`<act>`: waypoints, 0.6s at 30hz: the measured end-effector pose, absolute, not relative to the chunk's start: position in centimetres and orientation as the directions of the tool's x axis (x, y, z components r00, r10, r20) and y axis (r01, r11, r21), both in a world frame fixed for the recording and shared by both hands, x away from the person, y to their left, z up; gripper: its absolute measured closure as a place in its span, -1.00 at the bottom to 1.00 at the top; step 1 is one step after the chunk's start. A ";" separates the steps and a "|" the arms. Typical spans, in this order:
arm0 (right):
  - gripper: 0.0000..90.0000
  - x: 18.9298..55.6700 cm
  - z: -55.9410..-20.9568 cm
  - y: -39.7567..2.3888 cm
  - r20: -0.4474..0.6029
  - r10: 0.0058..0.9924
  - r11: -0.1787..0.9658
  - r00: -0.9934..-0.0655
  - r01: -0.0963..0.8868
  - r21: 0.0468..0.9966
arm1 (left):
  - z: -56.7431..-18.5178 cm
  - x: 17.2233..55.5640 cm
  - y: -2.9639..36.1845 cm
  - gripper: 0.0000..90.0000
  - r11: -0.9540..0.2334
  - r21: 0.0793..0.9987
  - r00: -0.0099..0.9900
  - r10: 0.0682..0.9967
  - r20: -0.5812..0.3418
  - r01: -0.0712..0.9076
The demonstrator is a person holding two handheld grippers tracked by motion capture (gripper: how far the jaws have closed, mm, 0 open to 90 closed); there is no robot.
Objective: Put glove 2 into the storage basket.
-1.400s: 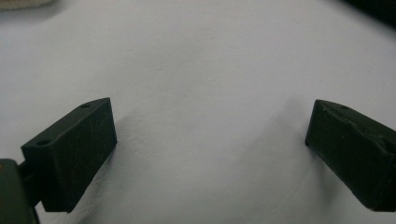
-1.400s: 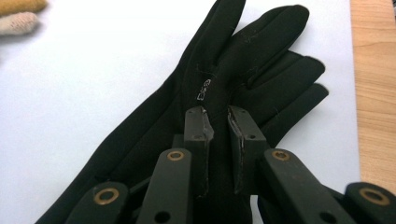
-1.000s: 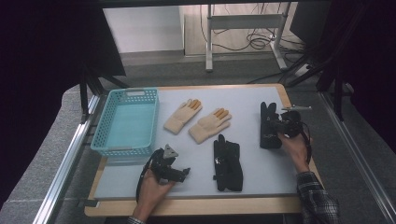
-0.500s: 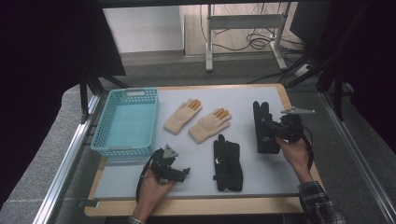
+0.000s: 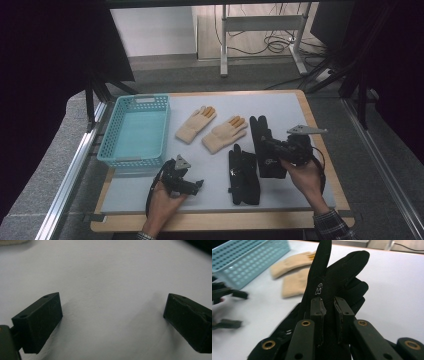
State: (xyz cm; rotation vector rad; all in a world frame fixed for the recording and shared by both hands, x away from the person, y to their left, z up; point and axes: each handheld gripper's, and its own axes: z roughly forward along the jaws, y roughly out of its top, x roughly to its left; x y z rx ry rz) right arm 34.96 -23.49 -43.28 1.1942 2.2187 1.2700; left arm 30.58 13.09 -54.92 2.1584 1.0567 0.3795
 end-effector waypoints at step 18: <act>0.55 30.5 -49.5 -17.3 0.115 0.795 0.307 -0.595 0.558 0.771 | -54.9 30.6 13.1 -0.95 -0.429 0.695 0.626 0.779 -0.039 0.577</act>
